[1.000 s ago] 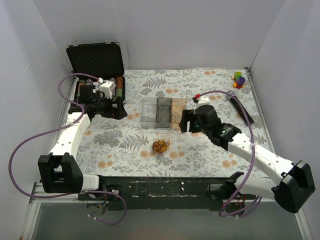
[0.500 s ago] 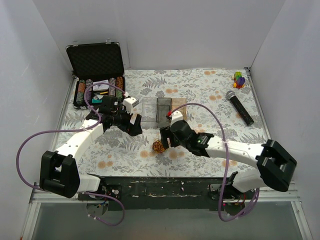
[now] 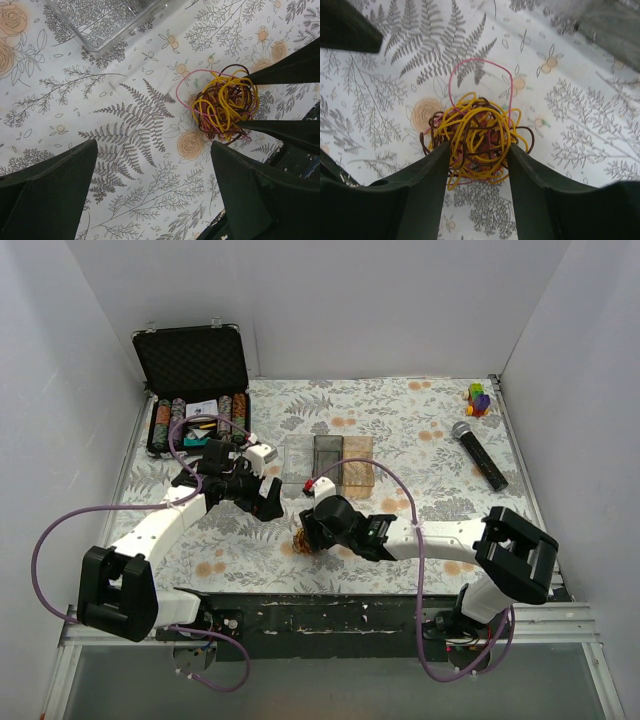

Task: Untangle the cables
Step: Untie the cable.

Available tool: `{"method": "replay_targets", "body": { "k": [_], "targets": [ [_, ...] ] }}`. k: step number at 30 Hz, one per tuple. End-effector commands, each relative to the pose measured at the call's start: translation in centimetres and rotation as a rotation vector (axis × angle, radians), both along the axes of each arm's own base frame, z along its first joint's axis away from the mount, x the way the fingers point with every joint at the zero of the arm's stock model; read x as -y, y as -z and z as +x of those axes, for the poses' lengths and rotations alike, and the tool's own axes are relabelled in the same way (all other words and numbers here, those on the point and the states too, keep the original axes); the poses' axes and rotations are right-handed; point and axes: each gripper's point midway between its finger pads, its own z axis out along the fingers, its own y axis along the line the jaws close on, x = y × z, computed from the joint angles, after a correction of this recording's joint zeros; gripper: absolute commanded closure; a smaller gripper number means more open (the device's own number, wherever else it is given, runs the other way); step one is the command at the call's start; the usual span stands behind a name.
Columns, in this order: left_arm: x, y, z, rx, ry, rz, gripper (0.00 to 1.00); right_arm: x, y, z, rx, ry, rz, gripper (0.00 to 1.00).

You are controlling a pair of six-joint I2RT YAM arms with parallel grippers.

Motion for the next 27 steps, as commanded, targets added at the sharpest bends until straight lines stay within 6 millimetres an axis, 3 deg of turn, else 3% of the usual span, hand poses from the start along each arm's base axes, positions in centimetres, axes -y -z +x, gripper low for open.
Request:
{"method": "replay_targets", "body": {
  "k": [1,3,7,13,17,21,27],
  "targets": [
    [0.3,-1.0,-0.4,0.04,0.03,-0.034,0.02,0.8,0.1,-1.9,-0.021,-0.044,0.062,0.49],
    [0.6,-1.1,-0.5,0.034,0.039,-0.046,0.02,1.7,0.5,-2.4,-0.027,-0.046,0.056,0.53],
    [1.4,-1.6,-1.6,0.009,0.096,-0.091,0.02,2.8,0.7,-3.3,-0.024,-0.07,0.066,0.5],
    [3.8,-1.6,-4.8,0.136,0.288,-0.029,0.02,2.8,0.4,-3.7,-0.01,-0.114,0.076,0.48],
    [3.5,-0.8,-5.0,0.182,0.347,0.052,0.02,2.6,-0.1,-3.4,0.007,-0.115,0.08,0.48],
    [2.9,-1.7,-5.7,0.349,0.484,0.074,0.02,2.3,-0.5,-3.1,0.022,-0.12,0.085,0.47],
    [2.6,-3.0,-6.0,0.778,0.686,0.13,0.02,1.5,-1.1,-3.0,0.029,-0.127,0.109,0.48]
  ]
}}
